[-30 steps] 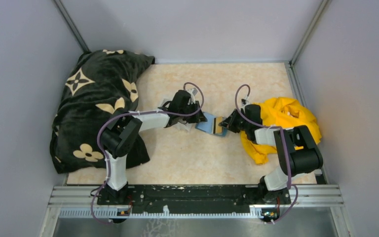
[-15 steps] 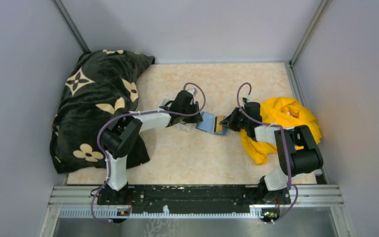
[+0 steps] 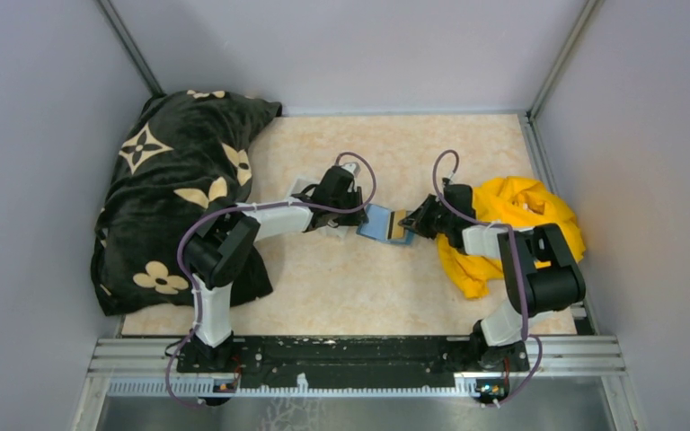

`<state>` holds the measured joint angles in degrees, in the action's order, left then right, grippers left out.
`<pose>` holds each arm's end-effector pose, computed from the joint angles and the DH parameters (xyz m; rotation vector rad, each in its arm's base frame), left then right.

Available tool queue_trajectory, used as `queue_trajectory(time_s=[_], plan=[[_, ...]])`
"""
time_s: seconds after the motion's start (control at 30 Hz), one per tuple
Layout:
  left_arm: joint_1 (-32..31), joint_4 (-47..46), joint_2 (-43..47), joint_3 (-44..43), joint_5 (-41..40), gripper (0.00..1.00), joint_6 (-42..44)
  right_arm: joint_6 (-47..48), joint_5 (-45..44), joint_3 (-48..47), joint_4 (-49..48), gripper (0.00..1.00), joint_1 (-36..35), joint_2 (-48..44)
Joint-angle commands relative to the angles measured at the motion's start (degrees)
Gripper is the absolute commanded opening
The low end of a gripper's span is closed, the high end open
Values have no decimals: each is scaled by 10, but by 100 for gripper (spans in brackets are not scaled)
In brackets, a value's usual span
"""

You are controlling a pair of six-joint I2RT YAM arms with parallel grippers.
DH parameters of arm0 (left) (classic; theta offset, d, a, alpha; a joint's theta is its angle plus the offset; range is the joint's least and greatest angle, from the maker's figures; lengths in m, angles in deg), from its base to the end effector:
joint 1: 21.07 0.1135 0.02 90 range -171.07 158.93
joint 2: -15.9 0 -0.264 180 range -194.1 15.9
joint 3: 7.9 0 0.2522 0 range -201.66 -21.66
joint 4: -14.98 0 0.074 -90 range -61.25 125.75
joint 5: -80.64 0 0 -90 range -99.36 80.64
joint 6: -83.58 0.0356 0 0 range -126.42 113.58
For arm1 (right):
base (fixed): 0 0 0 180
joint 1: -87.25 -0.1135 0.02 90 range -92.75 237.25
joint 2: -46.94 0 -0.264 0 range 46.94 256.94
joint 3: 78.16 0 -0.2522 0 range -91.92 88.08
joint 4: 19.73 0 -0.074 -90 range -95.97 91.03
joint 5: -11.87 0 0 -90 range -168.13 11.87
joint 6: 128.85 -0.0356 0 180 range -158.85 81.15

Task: Put the credit cards into the card holder
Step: Insert the credit card into the card holder.

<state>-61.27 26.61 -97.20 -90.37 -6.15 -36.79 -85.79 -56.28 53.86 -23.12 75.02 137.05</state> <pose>0.3208 -0.2737 0.1542 0.2361 2.3966 -0.6706 0.2816 0.0746 0.1413 0.4970 2.3253 0.9582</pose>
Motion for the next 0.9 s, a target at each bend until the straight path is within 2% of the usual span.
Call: queue_trajectory(time_s=[0.0, 0.87], plan=[[-3, 20, -4, 1, -9, 27, 10, -13, 1, -20, -20, 0, -2, 15], [-39, 20, -6, 28, 1, 19, -11, -30, -28, -3, -37, 0, -12, 31]])
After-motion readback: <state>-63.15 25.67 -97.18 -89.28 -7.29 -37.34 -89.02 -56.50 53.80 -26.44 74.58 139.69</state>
